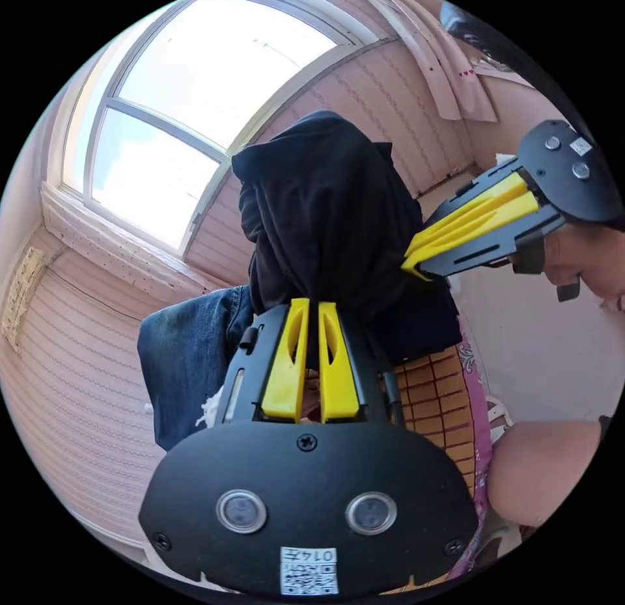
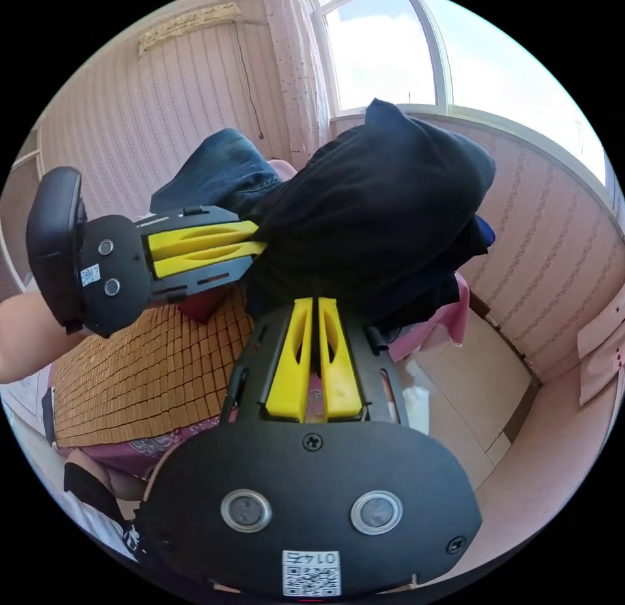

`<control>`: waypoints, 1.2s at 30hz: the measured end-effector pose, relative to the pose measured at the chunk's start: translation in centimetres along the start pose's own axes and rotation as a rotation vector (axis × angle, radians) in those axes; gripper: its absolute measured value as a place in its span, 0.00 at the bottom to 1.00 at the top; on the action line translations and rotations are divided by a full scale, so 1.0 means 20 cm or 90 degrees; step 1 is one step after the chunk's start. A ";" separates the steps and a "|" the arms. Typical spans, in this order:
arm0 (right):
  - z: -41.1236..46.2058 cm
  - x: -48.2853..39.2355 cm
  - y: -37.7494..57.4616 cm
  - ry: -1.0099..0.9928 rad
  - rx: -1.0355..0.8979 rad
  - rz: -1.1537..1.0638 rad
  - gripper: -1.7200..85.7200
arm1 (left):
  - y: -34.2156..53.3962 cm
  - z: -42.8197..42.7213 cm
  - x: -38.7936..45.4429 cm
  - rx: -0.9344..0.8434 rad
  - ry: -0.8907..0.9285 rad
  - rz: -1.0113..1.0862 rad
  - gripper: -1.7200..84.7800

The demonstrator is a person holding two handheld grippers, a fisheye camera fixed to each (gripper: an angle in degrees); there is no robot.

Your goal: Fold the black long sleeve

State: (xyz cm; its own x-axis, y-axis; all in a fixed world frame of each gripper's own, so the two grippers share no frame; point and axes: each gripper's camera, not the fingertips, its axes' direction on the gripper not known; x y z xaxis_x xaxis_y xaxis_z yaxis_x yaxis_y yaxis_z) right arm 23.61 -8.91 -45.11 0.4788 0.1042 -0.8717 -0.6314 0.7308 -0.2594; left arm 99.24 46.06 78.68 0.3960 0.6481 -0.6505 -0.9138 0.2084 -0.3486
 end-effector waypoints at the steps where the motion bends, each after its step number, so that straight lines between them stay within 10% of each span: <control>1: -0.05 -0.01 0.01 -0.016 0.012 -0.002 0.03 | 0.02 -0.03 -0.03 0.001 0.002 -0.005 0.03; 8: -0.70 -0.25 0.28 -0.254 0.132 0.060 0.02 | 0.63 -0.69 -0.41 0.033 0.067 -0.183 0.02; 20: -1.08 -1.84 0.76 -0.626 0.043 -0.258 0.02 | 2.13 -2.01 -0.67 -0.002 -0.067 -0.557 0.01; 36: -0.99 -2.70 1.34 -0.624 0.014 -0.386 0.02 | 2.91 -2.63 -0.57 0.070 -0.101 -0.714 0.01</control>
State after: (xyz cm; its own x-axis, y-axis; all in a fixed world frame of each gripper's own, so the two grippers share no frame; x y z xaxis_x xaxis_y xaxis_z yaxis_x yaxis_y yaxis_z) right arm -31.34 -8.35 -13.18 0.9745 0.2041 0.0933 -0.1293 0.8505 -0.5099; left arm 46.32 12.24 30.28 0.9865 0.1394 0.0860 -0.0576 0.7868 -0.6145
